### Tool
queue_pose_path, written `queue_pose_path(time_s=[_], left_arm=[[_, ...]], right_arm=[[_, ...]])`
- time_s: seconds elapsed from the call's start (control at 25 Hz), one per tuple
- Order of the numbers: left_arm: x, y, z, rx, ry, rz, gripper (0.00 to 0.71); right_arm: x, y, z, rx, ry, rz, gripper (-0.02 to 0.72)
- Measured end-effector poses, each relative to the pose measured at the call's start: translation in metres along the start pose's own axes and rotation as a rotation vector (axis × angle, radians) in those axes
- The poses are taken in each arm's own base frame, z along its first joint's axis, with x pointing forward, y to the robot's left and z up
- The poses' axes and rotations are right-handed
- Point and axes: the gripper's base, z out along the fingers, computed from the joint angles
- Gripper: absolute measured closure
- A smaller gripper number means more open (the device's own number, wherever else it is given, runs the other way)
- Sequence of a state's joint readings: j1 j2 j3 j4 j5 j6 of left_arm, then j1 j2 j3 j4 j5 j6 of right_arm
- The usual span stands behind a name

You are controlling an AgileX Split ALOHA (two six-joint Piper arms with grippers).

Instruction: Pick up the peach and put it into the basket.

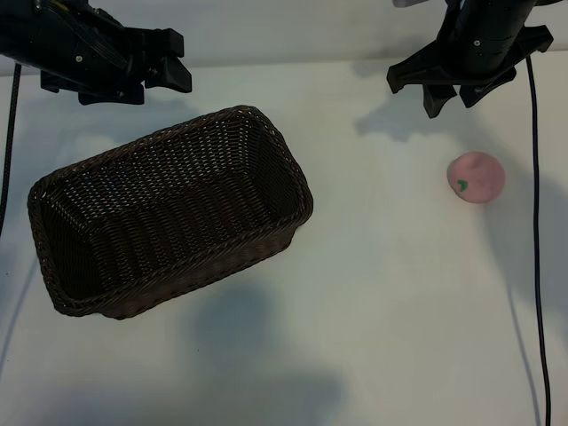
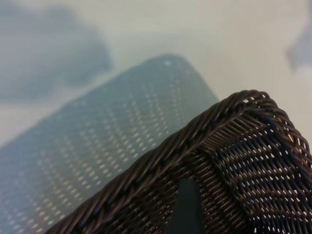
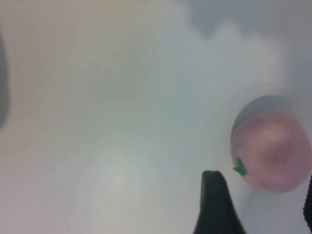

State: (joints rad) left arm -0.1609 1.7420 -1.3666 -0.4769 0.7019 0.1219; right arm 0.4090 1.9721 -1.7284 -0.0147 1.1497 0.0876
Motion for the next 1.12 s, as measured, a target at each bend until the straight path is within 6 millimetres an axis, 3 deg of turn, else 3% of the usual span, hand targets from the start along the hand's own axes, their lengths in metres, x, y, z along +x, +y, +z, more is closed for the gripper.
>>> queue_pose_path(time_s=[1.12], left_arm=[[-0.0022,-0.0003,0.0000,0.004,-0.024,-0.008,0.121]], right_arm=[[0.0040,-0.0005,-0.0001,0.005,0.044,0.000,0.265]])
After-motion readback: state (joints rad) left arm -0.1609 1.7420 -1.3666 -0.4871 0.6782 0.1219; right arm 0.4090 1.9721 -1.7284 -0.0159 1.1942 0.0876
